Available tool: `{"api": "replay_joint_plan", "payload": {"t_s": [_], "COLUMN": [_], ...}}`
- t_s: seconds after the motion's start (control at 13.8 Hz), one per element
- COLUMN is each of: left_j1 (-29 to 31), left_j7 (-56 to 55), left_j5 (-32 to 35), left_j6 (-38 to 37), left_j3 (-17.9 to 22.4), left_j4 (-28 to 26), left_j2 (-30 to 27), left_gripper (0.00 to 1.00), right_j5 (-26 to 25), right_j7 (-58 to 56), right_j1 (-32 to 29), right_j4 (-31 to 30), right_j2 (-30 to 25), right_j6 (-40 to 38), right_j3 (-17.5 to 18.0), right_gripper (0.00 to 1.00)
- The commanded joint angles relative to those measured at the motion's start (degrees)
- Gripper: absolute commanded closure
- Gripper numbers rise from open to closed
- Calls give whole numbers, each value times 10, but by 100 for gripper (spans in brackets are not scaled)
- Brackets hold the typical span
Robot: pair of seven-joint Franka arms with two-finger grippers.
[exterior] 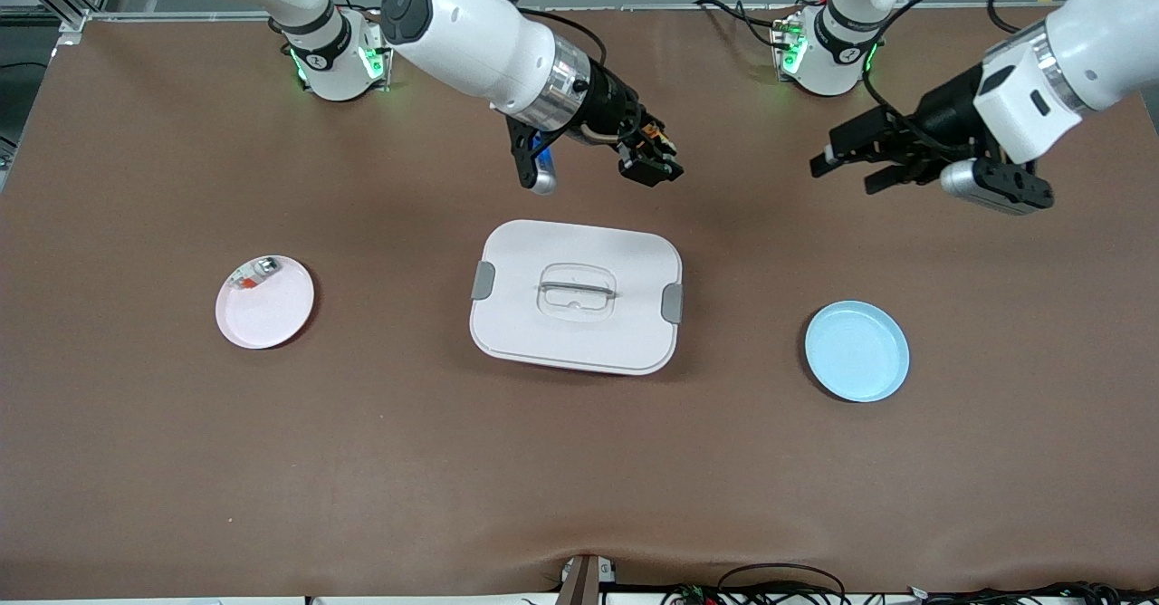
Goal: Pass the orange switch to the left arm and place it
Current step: 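Carry the switch above the box while the left gripper approaches, then grasp the switch with the left gripper from the right gripper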
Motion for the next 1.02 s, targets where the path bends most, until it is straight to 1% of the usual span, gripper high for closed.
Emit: {"api": "replay_joint_plan", "payload": {"t_s": [0.0,0.07,0.15,0.29,0.36,0.51,0.65,0.73,0.94], "left_j1": [6,5,5,5,5,5,4,4,4], "left_j7": [1,1,1,2,8,13,13,13,29], "left_j5": [-44,-51,-61,-82,-101,-135,-145,-157,-166], "left_j6": [40,48,56,85,103,120,121,121,122], "left_j3": [-25,-36,-49,-65,-74,-81,-86,-95,-97], "left_j4": [-59,-62,-68,-99,-119,-146,-155,-160,-180], "left_j2": [-42,-41,-42,-57,-70,-91,-102,-108,-123], "left_gripper": [0,0,4,11,12,13,17,17,21], "right_j5": [23,23,23,23,23,23,23,23,23], "right_j7": [30,39,42,45,45,49,50,50,51], "right_j1": [18,23,26,29,30,32,33,34,35], "right_j4": [20,21,26,35,39,44,48,48,50], "right_j2": [14,16,19,26,28,33,34,34,35], "right_j6": [24,35,37,37,38,39,39,39,39], "right_j3": [-7,-7,-7,-7,-7,-7,-7,-7,-7], "right_gripper": [83,83,83,83,83,83,83,83,83]}}
